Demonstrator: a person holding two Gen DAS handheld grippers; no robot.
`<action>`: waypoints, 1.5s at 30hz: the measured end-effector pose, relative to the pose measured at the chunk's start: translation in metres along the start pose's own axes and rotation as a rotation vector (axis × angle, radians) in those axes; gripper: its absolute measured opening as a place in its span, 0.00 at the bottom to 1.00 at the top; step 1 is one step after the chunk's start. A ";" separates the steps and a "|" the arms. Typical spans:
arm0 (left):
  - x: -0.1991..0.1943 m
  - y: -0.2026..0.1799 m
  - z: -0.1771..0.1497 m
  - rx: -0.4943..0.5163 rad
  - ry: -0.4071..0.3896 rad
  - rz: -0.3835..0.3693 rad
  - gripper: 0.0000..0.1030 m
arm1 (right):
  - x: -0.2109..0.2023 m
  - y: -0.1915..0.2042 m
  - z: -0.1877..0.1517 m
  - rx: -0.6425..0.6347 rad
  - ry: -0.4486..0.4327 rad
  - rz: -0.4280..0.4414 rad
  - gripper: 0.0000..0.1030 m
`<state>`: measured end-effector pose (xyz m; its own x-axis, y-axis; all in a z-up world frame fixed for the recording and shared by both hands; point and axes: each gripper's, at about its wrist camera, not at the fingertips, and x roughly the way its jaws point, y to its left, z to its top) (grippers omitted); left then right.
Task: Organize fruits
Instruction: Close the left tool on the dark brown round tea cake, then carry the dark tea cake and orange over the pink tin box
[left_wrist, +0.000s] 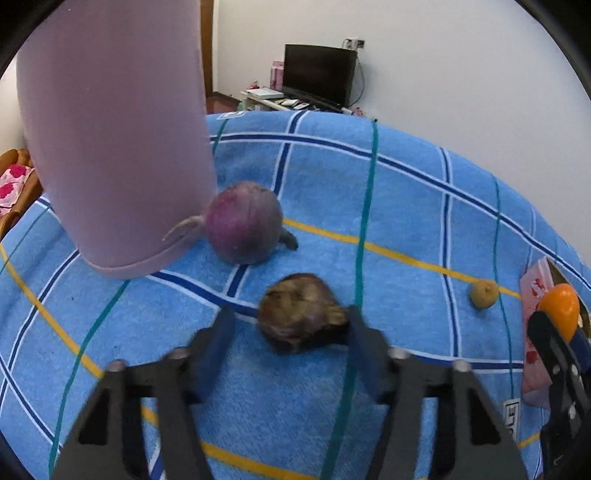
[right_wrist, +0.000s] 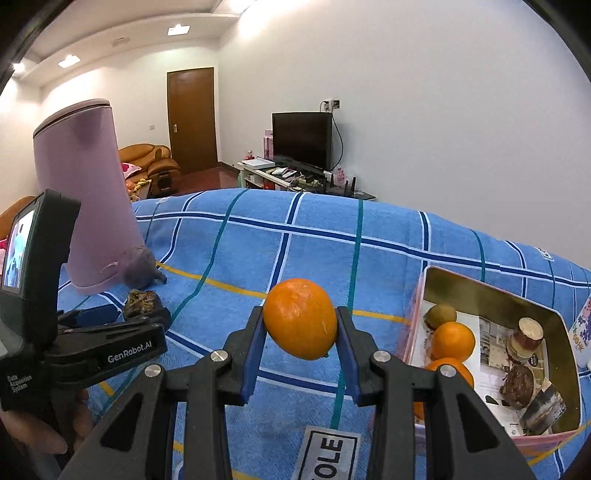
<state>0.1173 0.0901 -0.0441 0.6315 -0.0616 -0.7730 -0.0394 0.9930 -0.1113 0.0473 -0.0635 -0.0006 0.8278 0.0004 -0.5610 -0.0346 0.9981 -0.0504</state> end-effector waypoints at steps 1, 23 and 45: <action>0.000 0.000 -0.001 -0.003 -0.001 -0.003 0.47 | -0.001 0.001 0.000 -0.003 -0.004 -0.001 0.38; -0.066 -0.004 -0.014 0.029 -0.352 0.052 0.47 | -0.031 0.005 -0.007 -0.050 -0.113 -0.069 0.38; -0.089 -0.045 -0.042 0.083 -0.343 0.044 0.47 | -0.048 -0.025 -0.020 -0.029 -0.090 -0.089 0.38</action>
<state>0.0300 0.0464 0.0032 0.8542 0.0050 -0.5200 -0.0182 0.9996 -0.0204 -0.0031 -0.0893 0.0115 0.8754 -0.0816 -0.4765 0.0264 0.9922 -0.1216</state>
